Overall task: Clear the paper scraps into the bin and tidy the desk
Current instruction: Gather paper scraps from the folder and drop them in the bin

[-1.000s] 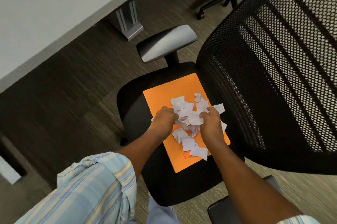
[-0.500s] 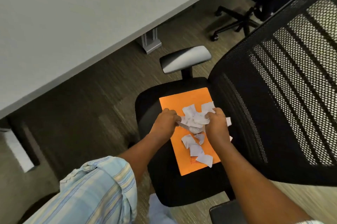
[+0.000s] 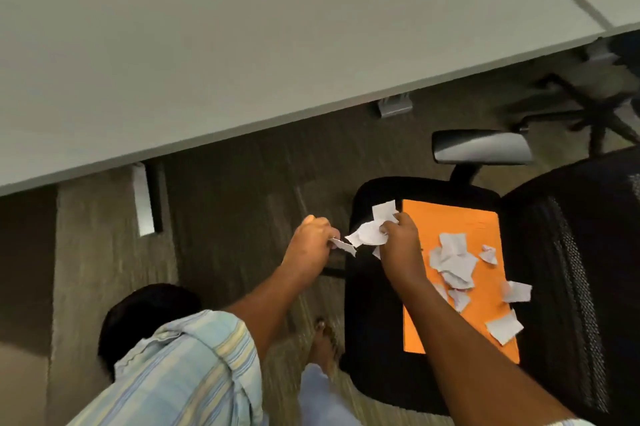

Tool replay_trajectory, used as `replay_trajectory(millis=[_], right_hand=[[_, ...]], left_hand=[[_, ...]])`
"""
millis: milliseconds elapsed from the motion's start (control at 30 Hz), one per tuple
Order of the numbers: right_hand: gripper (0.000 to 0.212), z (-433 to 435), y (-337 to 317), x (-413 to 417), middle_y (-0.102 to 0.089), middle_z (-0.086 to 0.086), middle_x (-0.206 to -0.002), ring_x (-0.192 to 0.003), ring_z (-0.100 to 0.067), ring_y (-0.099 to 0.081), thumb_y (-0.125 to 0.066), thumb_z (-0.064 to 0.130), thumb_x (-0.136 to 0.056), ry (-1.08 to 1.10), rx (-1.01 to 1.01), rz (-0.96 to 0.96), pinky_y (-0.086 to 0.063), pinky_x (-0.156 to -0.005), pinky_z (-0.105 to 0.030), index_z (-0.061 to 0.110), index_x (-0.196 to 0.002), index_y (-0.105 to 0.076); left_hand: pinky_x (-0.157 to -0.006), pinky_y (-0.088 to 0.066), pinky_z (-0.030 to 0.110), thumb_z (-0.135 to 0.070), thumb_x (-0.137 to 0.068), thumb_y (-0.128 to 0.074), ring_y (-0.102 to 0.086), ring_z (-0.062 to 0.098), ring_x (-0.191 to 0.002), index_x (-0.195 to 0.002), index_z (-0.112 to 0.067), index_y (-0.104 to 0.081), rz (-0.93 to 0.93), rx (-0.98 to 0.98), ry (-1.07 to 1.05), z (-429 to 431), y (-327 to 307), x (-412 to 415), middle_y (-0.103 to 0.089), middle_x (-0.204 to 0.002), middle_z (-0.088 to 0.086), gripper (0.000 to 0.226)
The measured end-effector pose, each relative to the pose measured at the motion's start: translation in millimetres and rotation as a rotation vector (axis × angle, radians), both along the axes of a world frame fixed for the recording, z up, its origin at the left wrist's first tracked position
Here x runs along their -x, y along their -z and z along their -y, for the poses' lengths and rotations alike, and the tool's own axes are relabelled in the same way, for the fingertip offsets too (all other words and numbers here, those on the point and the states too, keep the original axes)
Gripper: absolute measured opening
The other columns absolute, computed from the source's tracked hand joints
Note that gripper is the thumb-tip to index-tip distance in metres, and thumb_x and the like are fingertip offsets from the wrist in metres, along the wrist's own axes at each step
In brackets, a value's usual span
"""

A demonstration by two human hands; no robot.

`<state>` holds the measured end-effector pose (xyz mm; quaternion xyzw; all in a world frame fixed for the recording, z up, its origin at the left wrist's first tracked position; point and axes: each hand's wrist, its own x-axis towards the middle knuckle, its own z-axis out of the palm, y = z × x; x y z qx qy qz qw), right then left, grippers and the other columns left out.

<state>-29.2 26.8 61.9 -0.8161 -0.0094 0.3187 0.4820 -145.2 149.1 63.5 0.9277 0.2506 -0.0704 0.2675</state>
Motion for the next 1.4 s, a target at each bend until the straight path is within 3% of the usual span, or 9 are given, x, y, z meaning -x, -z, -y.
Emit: replay_trajectory(millis=[367, 500, 700, 900, 1000, 1100, 1200, 1300, 1400], right_hand=[[0.033, -98.2, 4.1, 106.7, -0.053, -0.005, -0.124, -0.098, -0.022, -0.061, -0.044, 0.024, -0.087, -0.285, 0.008, -0.091, -0.051, -0.089, -0.052, 0.023, -0.119, -0.051], [0.042, -125.0, 8.1, 152.2, -0.051, -0.003, -0.129, -0.101, -0.022, -0.06, -0.043, 0.024, -0.088, -0.383, 0.028, -0.084, -0.049, -0.092, -0.052, 0.021, -0.129, -0.046], [0.039, -158.2, 22.3, 221.5, -0.052, -0.001, -0.125, -0.093, -0.022, -0.063, -0.041, 0.025, -0.087, -0.514, 0.039, -0.101, -0.053, -0.077, -0.045, 0.025, -0.125, -0.047], [0.033, -191.5, 50.5, 296.1, -0.058, -0.002, -0.118, -0.087, -0.023, -0.064, -0.04, 0.03, -0.081, -0.647, 0.059, -0.096, -0.052, -0.075, -0.048, 0.025, -0.111, -0.053], [0.035, -206.4, 74.3, 338.9, -0.058, -0.004, -0.119, -0.092, -0.024, -0.063, -0.039, 0.032, -0.081, -0.753, 0.095, -0.076, -0.051, -0.079, -0.049, 0.025, -0.112, -0.052], [0.031, -218.2, 103.8, 376.4, -0.052, -0.013, -0.124, -0.103, -0.03, -0.056, -0.042, 0.021, -0.084, -0.987, 0.145, 0.08, -0.047, -0.087, -0.049, 0.014, -0.111, -0.055], [0.034, -229.7, 141.1, 410.6, -0.046, -0.023, -0.121, -0.11, -0.036, -0.046, -0.037, 0.011, -0.081, -1.19, 0.172, 0.231, -0.043, -0.093, -0.046, -0.003, -0.103, -0.058], [0.02, -241.1, 181.5, 440.9, -0.046, -0.025, -0.12, -0.111, -0.038, -0.045, -0.047, -0.004, -0.086, -1.278, 0.162, 0.267, -0.042, -0.093, -0.045, -0.006, -0.102, -0.059], [0.021, -250.6, 220.6, 464.3, -0.046, -0.024, -0.12, -0.109, -0.036, -0.045, -0.049, -0.007, -0.086, -1.361, 0.154, 0.308, -0.043, -0.092, -0.041, -0.004, -0.104, -0.058]], left_hand=[[-0.081, -0.044, 0.031, -0.007, -0.087, -0.054, -0.048, 0.017, -0.09, -0.087, -0.019, -0.071, 0.034, -0.023, -0.345, -73.0, 8.2, 153.8, -0.064, -0.095, 0.001, 0.021], [-0.081, -0.044, 0.031, -0.01, -0.088, -0.056, -0.049, 0.017, -0.091, -0.089, -0.019, -0.072, 0.036, -0.029, -0.441, -88.3, 16.0, 203.4, -0.064, -0.096, 0.002, 0.019], [-0.082, -0.043, 0.038, -0.01, -0.085, -0.058, -0.052, 0.024, -0.09, -0.09, -0.015, -0.073, 0.053, 0.003, -0.592, -104.8, 32.4, 281.1, -0.065, -0.093, 0.007, 0.017], [-0.078, -0.037, 0.026, -0.002, -0.079, -0.06, -0.054, 0.024, -0.09, -0.092, -0.014, -0.073, 0.026, -0.002, -0.804, -112.9, 64.2, 361.6, -0.065, -0.089, 0.005, 0.022], [-0.079, -0.041, 0.034, -0.003, -0.08, -0.061, -0.055, 0.028, -0.09, -0.091, -0.01, -0.073, 0.021, -0.005, -0.968, -115.4, 88.7, 402.3, -0.068, -0.09, 0.008, 0.018], [-0.081, -0.048, 0.043, -0.007, -0.079, -0.066, -0.059, 0.033, -0.092, -0.09, -0.006, -0.072, -0.034, 0.027, -1.107, -122.3, 112.9, 435.6, -0.069, -0.092, 0.013, 0.013], [-0.075, -0.05, 0.042, -0.01, -0.076, -0.072, -0.062, 0.038, -0.09, -0.087, -0.002, -0.068, -0.045, 0.094, -1.32, -131.3, 141.7, 462.0, -0.069, -0.094, 0.019, 0.014], [-0.069, -0.047, 0.041, -0.012, -0.075, -0.075, -0.064, 0.042, -0.089, -0.085, 0.002, -0.064, -0.081, 0.201, -1.495, -139.4, 175.4, 481.1, -0.068, -0.094, 0.026, 0.021], [-0.077, -0.051, 0.044, -0.014, -0.077, -0.074, -0.063, 0.042, -0.098, -0.098, 0.004, -0.063, -0.126, 0.314, -1.569, -148.2, 217.1, 497.3, -0.066, -0.105, 0.029, 0.03]])
